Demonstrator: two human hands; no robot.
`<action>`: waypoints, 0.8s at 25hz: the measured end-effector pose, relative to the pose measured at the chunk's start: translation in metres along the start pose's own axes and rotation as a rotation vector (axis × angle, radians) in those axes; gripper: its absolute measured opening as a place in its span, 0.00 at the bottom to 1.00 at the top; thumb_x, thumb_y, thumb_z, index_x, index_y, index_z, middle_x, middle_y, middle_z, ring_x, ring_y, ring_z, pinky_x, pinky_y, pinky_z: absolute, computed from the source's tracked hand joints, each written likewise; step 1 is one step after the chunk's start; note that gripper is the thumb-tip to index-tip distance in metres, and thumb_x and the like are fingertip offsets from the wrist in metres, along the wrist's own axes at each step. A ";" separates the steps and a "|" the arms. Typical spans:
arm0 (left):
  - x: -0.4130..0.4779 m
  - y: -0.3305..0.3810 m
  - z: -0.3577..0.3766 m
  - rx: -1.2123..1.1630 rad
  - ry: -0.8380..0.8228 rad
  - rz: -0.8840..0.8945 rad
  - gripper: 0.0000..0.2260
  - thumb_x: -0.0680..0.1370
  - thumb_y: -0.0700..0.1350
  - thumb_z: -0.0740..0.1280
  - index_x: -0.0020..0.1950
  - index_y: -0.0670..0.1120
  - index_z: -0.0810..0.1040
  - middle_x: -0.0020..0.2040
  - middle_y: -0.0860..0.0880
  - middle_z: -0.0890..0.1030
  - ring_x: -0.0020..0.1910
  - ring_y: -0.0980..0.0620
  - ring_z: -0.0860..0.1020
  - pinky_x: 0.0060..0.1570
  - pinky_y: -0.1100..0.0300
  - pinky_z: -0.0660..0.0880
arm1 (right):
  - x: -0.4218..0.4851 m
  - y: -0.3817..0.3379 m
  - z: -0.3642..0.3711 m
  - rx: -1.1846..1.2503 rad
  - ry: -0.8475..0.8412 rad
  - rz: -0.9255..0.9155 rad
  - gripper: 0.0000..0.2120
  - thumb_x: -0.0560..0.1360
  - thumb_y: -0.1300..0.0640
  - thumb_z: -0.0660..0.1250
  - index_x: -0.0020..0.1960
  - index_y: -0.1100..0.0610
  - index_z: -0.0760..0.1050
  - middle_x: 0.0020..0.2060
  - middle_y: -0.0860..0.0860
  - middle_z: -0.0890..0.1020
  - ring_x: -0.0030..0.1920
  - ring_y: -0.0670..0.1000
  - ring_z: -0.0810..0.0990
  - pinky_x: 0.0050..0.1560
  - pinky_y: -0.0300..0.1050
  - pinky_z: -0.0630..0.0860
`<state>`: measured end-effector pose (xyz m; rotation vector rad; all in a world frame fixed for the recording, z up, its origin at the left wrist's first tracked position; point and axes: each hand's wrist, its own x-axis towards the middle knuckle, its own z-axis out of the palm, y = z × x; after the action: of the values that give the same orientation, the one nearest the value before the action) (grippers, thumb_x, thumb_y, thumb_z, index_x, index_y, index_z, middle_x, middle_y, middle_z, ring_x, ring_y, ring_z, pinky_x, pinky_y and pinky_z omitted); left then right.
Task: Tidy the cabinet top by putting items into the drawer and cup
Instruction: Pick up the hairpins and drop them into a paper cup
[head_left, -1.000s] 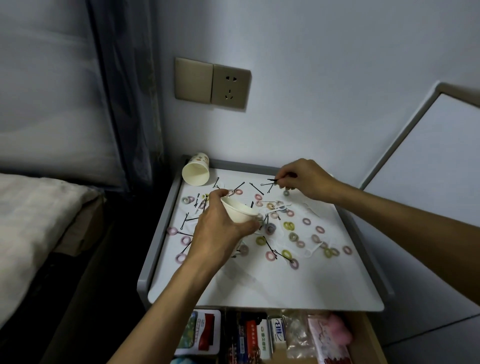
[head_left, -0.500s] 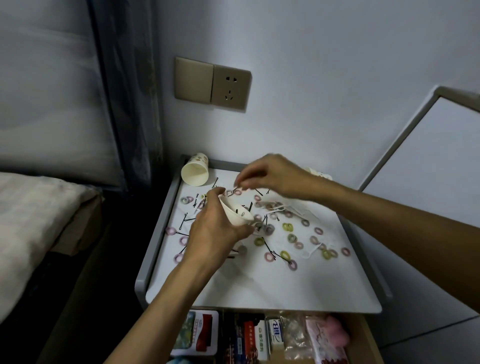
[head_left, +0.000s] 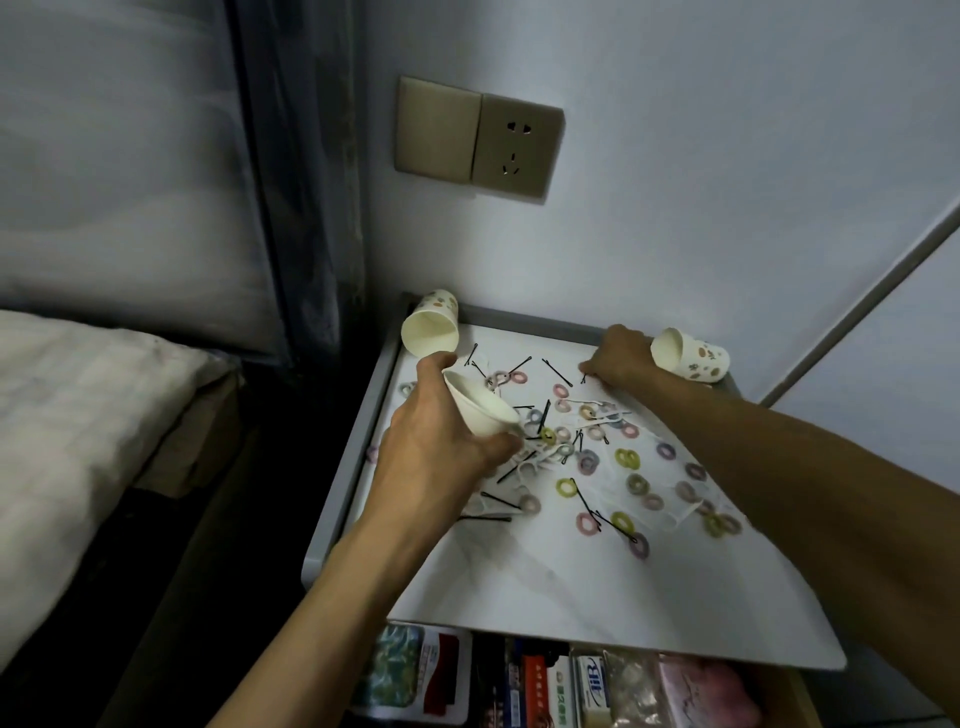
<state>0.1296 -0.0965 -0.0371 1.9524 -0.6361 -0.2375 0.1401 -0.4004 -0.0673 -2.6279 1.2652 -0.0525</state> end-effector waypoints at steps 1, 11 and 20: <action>0.000 0.000 0.000 0.009 -0.001 0.004 0.40 0.65 0.51 0.79 0.71 0.54 0.61 0.54 0.55 0.71 0.54 0.52 0.73 0.48 0.59 0.69 | 0.001 -0.003 0.004 0.010 0.034 -0.007 0.12 0.72 0.59 0.72 0.52 0.64 0.76 0.49 0.60 0.81 0.52 0.62 0.80 0.43 0.47 0.73; -0.002 0.005 0.002 0.012 -0.004 0.000 0.40 0.65 0.50 0.79 0.72 0.52 0.62 0.55 0.54 0.74 0.57 0.49 0.75 0.52 0.56 0.73 | -0.004 -0.014 0.015 0.174 -0.014 -0.159 0.06 0.68 0.56 0.77 0.41 0.58 0.85 0.38 0.54 0.86 0.40 0.54 0.83 0.47 0.49 0.81; 0.000 0.005 -0.002 0.013 0.005 -0.020 0.40 0.66 0.51 0.79 0.72 0.52 0.62 0.60 0.50 0.76 0.58 0.47 0.74 0.52 0.55 0.72 | -0.024 -0.015 0.018 -0.083 -0.027 -0.276 0.06 0.71 0.65 0.64 0.38 0.59 0.79 0.38 0.60 0.81 0.40 0.62 0.78 0.38 0.46 0.70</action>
<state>0.1287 -0.0963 -0.0319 1.9725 -0.6167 -0.2415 0.1389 -0.3694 -0.0801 -2.8466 0.9066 -0.0102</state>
